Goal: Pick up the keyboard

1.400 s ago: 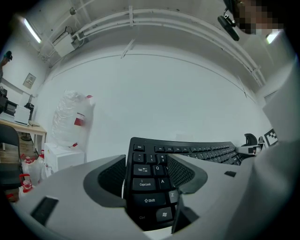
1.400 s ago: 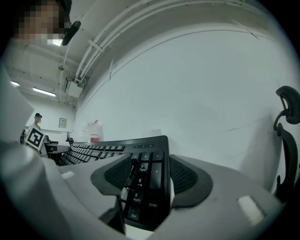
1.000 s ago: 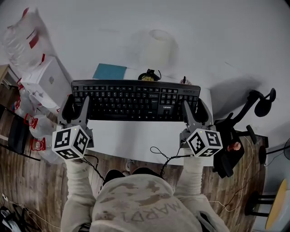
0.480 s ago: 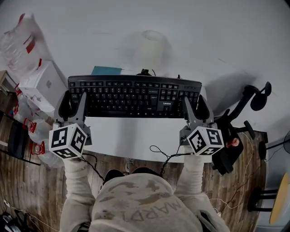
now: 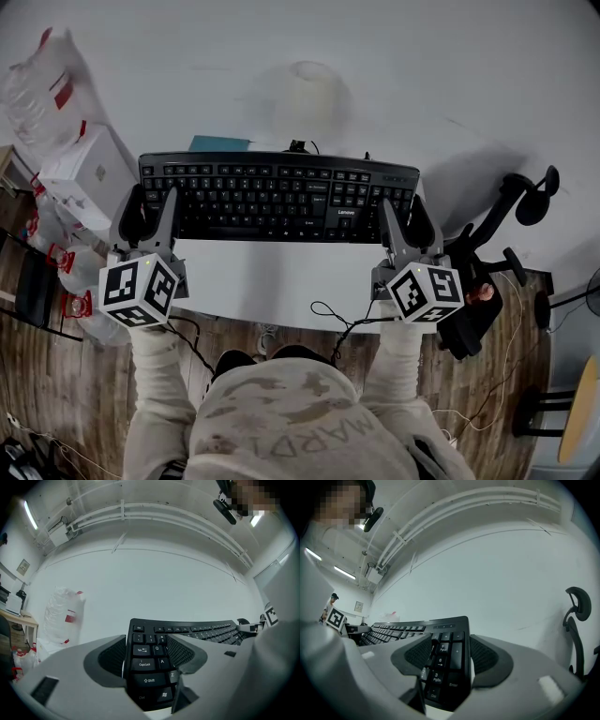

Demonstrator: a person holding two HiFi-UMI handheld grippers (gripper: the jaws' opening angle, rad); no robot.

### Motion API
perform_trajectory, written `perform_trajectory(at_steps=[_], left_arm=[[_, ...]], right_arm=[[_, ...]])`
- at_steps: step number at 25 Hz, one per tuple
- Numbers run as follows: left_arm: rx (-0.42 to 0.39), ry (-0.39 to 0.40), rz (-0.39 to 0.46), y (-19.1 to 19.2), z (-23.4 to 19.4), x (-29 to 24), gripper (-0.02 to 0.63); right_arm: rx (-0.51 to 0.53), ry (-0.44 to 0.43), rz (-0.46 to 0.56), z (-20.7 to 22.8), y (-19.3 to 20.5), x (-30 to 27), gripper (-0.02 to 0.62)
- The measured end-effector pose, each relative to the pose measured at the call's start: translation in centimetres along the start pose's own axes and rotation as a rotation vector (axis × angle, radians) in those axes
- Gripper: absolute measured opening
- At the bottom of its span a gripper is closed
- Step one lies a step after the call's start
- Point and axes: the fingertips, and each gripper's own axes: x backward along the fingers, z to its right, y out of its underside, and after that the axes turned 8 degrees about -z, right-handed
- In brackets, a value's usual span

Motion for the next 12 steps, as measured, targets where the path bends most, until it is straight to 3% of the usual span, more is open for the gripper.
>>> perform_trajectory(at_steps=[12], left_arm=[[0.002,-0.006,-0.006,-0.11,-0.04,0.06,0.278]], right_arm=[[-0.001,0.000,-0.003,-0.03,-0.20,0.04,0.262]])
